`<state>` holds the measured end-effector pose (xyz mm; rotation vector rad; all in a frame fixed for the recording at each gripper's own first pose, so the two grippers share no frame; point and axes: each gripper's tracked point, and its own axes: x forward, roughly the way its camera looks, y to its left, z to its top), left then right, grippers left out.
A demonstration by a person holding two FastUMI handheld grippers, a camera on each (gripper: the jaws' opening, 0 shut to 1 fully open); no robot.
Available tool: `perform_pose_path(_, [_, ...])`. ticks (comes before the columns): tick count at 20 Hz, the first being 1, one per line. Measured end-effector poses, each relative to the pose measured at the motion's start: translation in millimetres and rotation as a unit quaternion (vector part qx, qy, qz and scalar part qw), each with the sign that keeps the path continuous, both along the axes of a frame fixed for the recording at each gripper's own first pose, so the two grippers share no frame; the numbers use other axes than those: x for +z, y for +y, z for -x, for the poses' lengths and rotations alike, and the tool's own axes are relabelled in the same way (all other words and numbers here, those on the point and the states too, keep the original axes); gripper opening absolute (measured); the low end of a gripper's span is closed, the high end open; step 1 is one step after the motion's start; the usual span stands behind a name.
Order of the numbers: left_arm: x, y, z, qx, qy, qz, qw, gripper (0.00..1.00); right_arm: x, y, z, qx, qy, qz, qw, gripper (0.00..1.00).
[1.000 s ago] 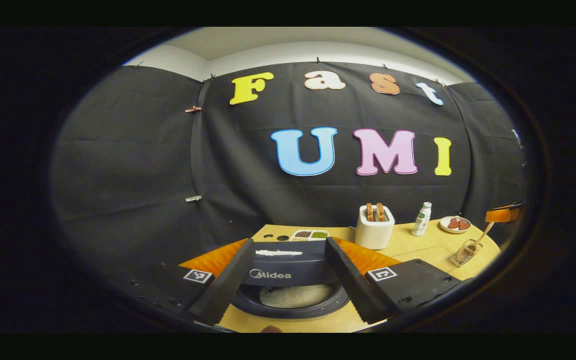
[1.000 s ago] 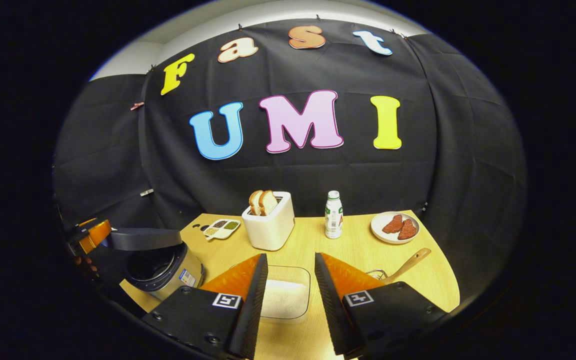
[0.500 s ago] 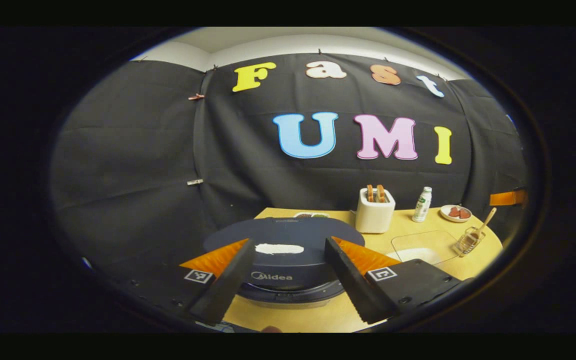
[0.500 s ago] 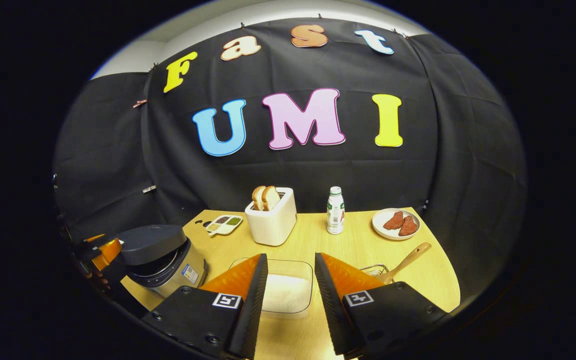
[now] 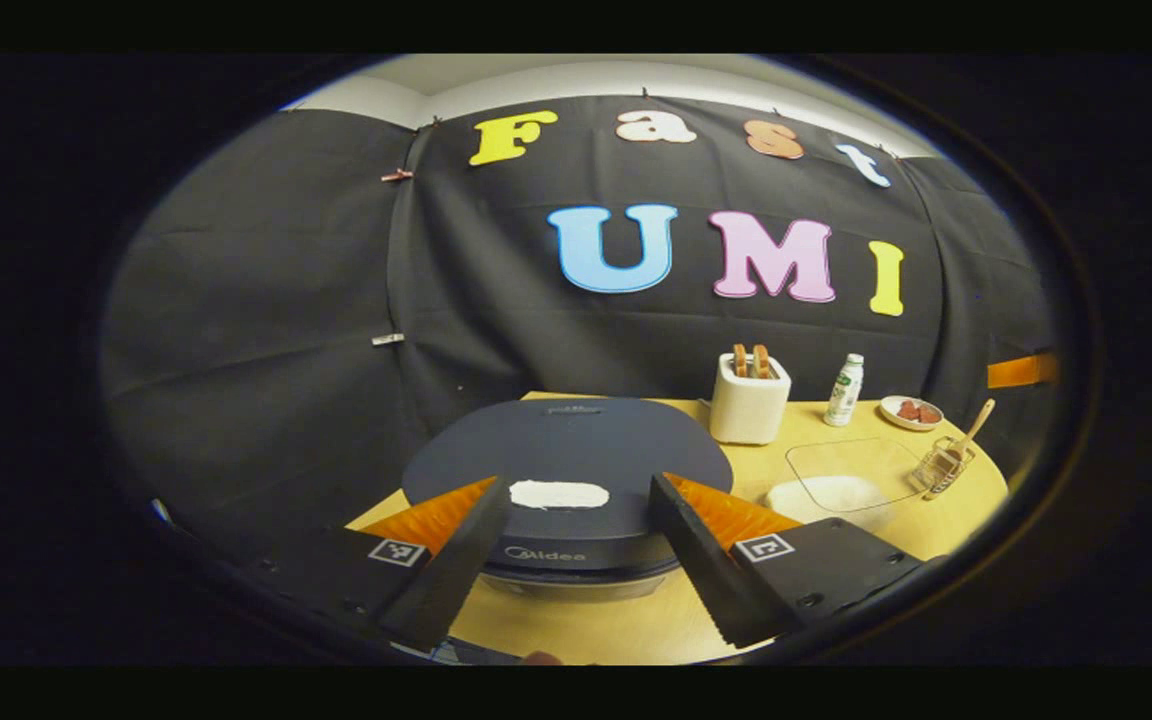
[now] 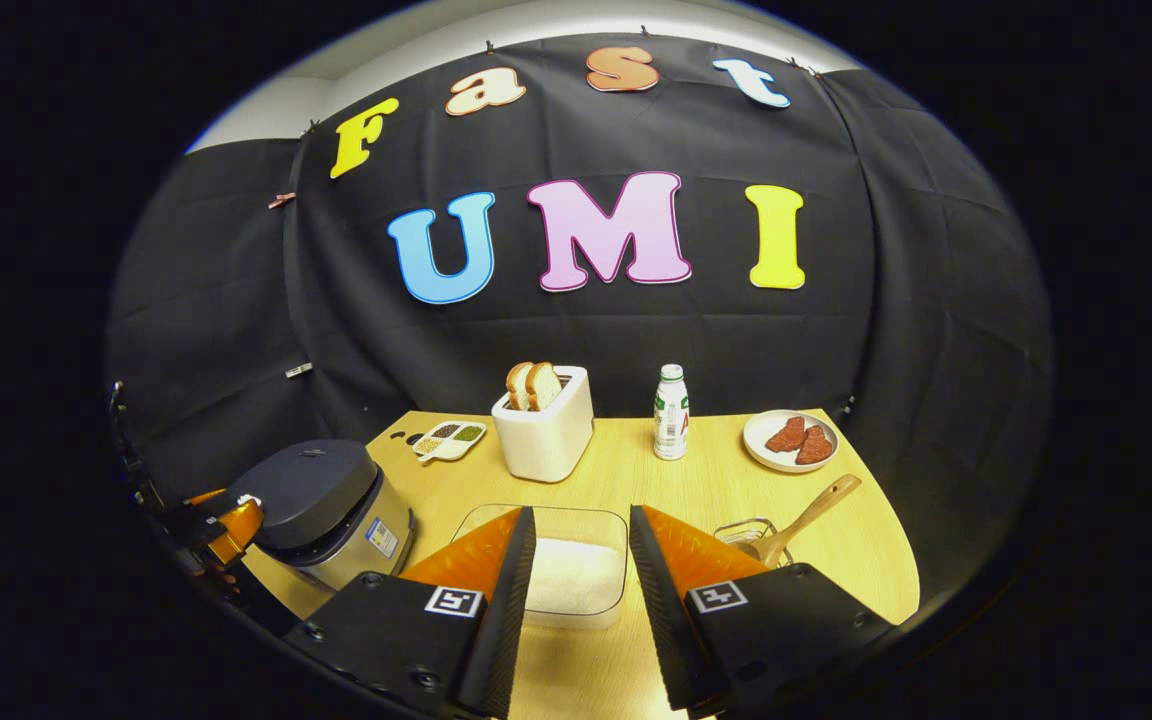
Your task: Close the left gripper, press the button to open the rice cooker; take a wooden spoon from the chopstick holder with the right hand, scoop a spoonful of rice and pour it into the rice cooker, then put the wooden spoon back into the chopstick holder.
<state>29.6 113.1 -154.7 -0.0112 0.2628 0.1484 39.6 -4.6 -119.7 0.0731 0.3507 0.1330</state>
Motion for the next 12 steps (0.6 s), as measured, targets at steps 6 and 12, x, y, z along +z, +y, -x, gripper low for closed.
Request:
perform_pose_path(6, [-9.8,-0.3,-2.4,0.003,-0.008,0.000,1.000,0.95,-2.9,0.8,3.9,-0.003,0.004,0.000,1.000,0.60])
perform_pose_path(12, [-11.0,-0.4,-3.5,0.005,-0.030,0.000,1.000,1.00,-6.0,7.2,7.4,-0.001,0.008,-0.004,1.000,0.60])
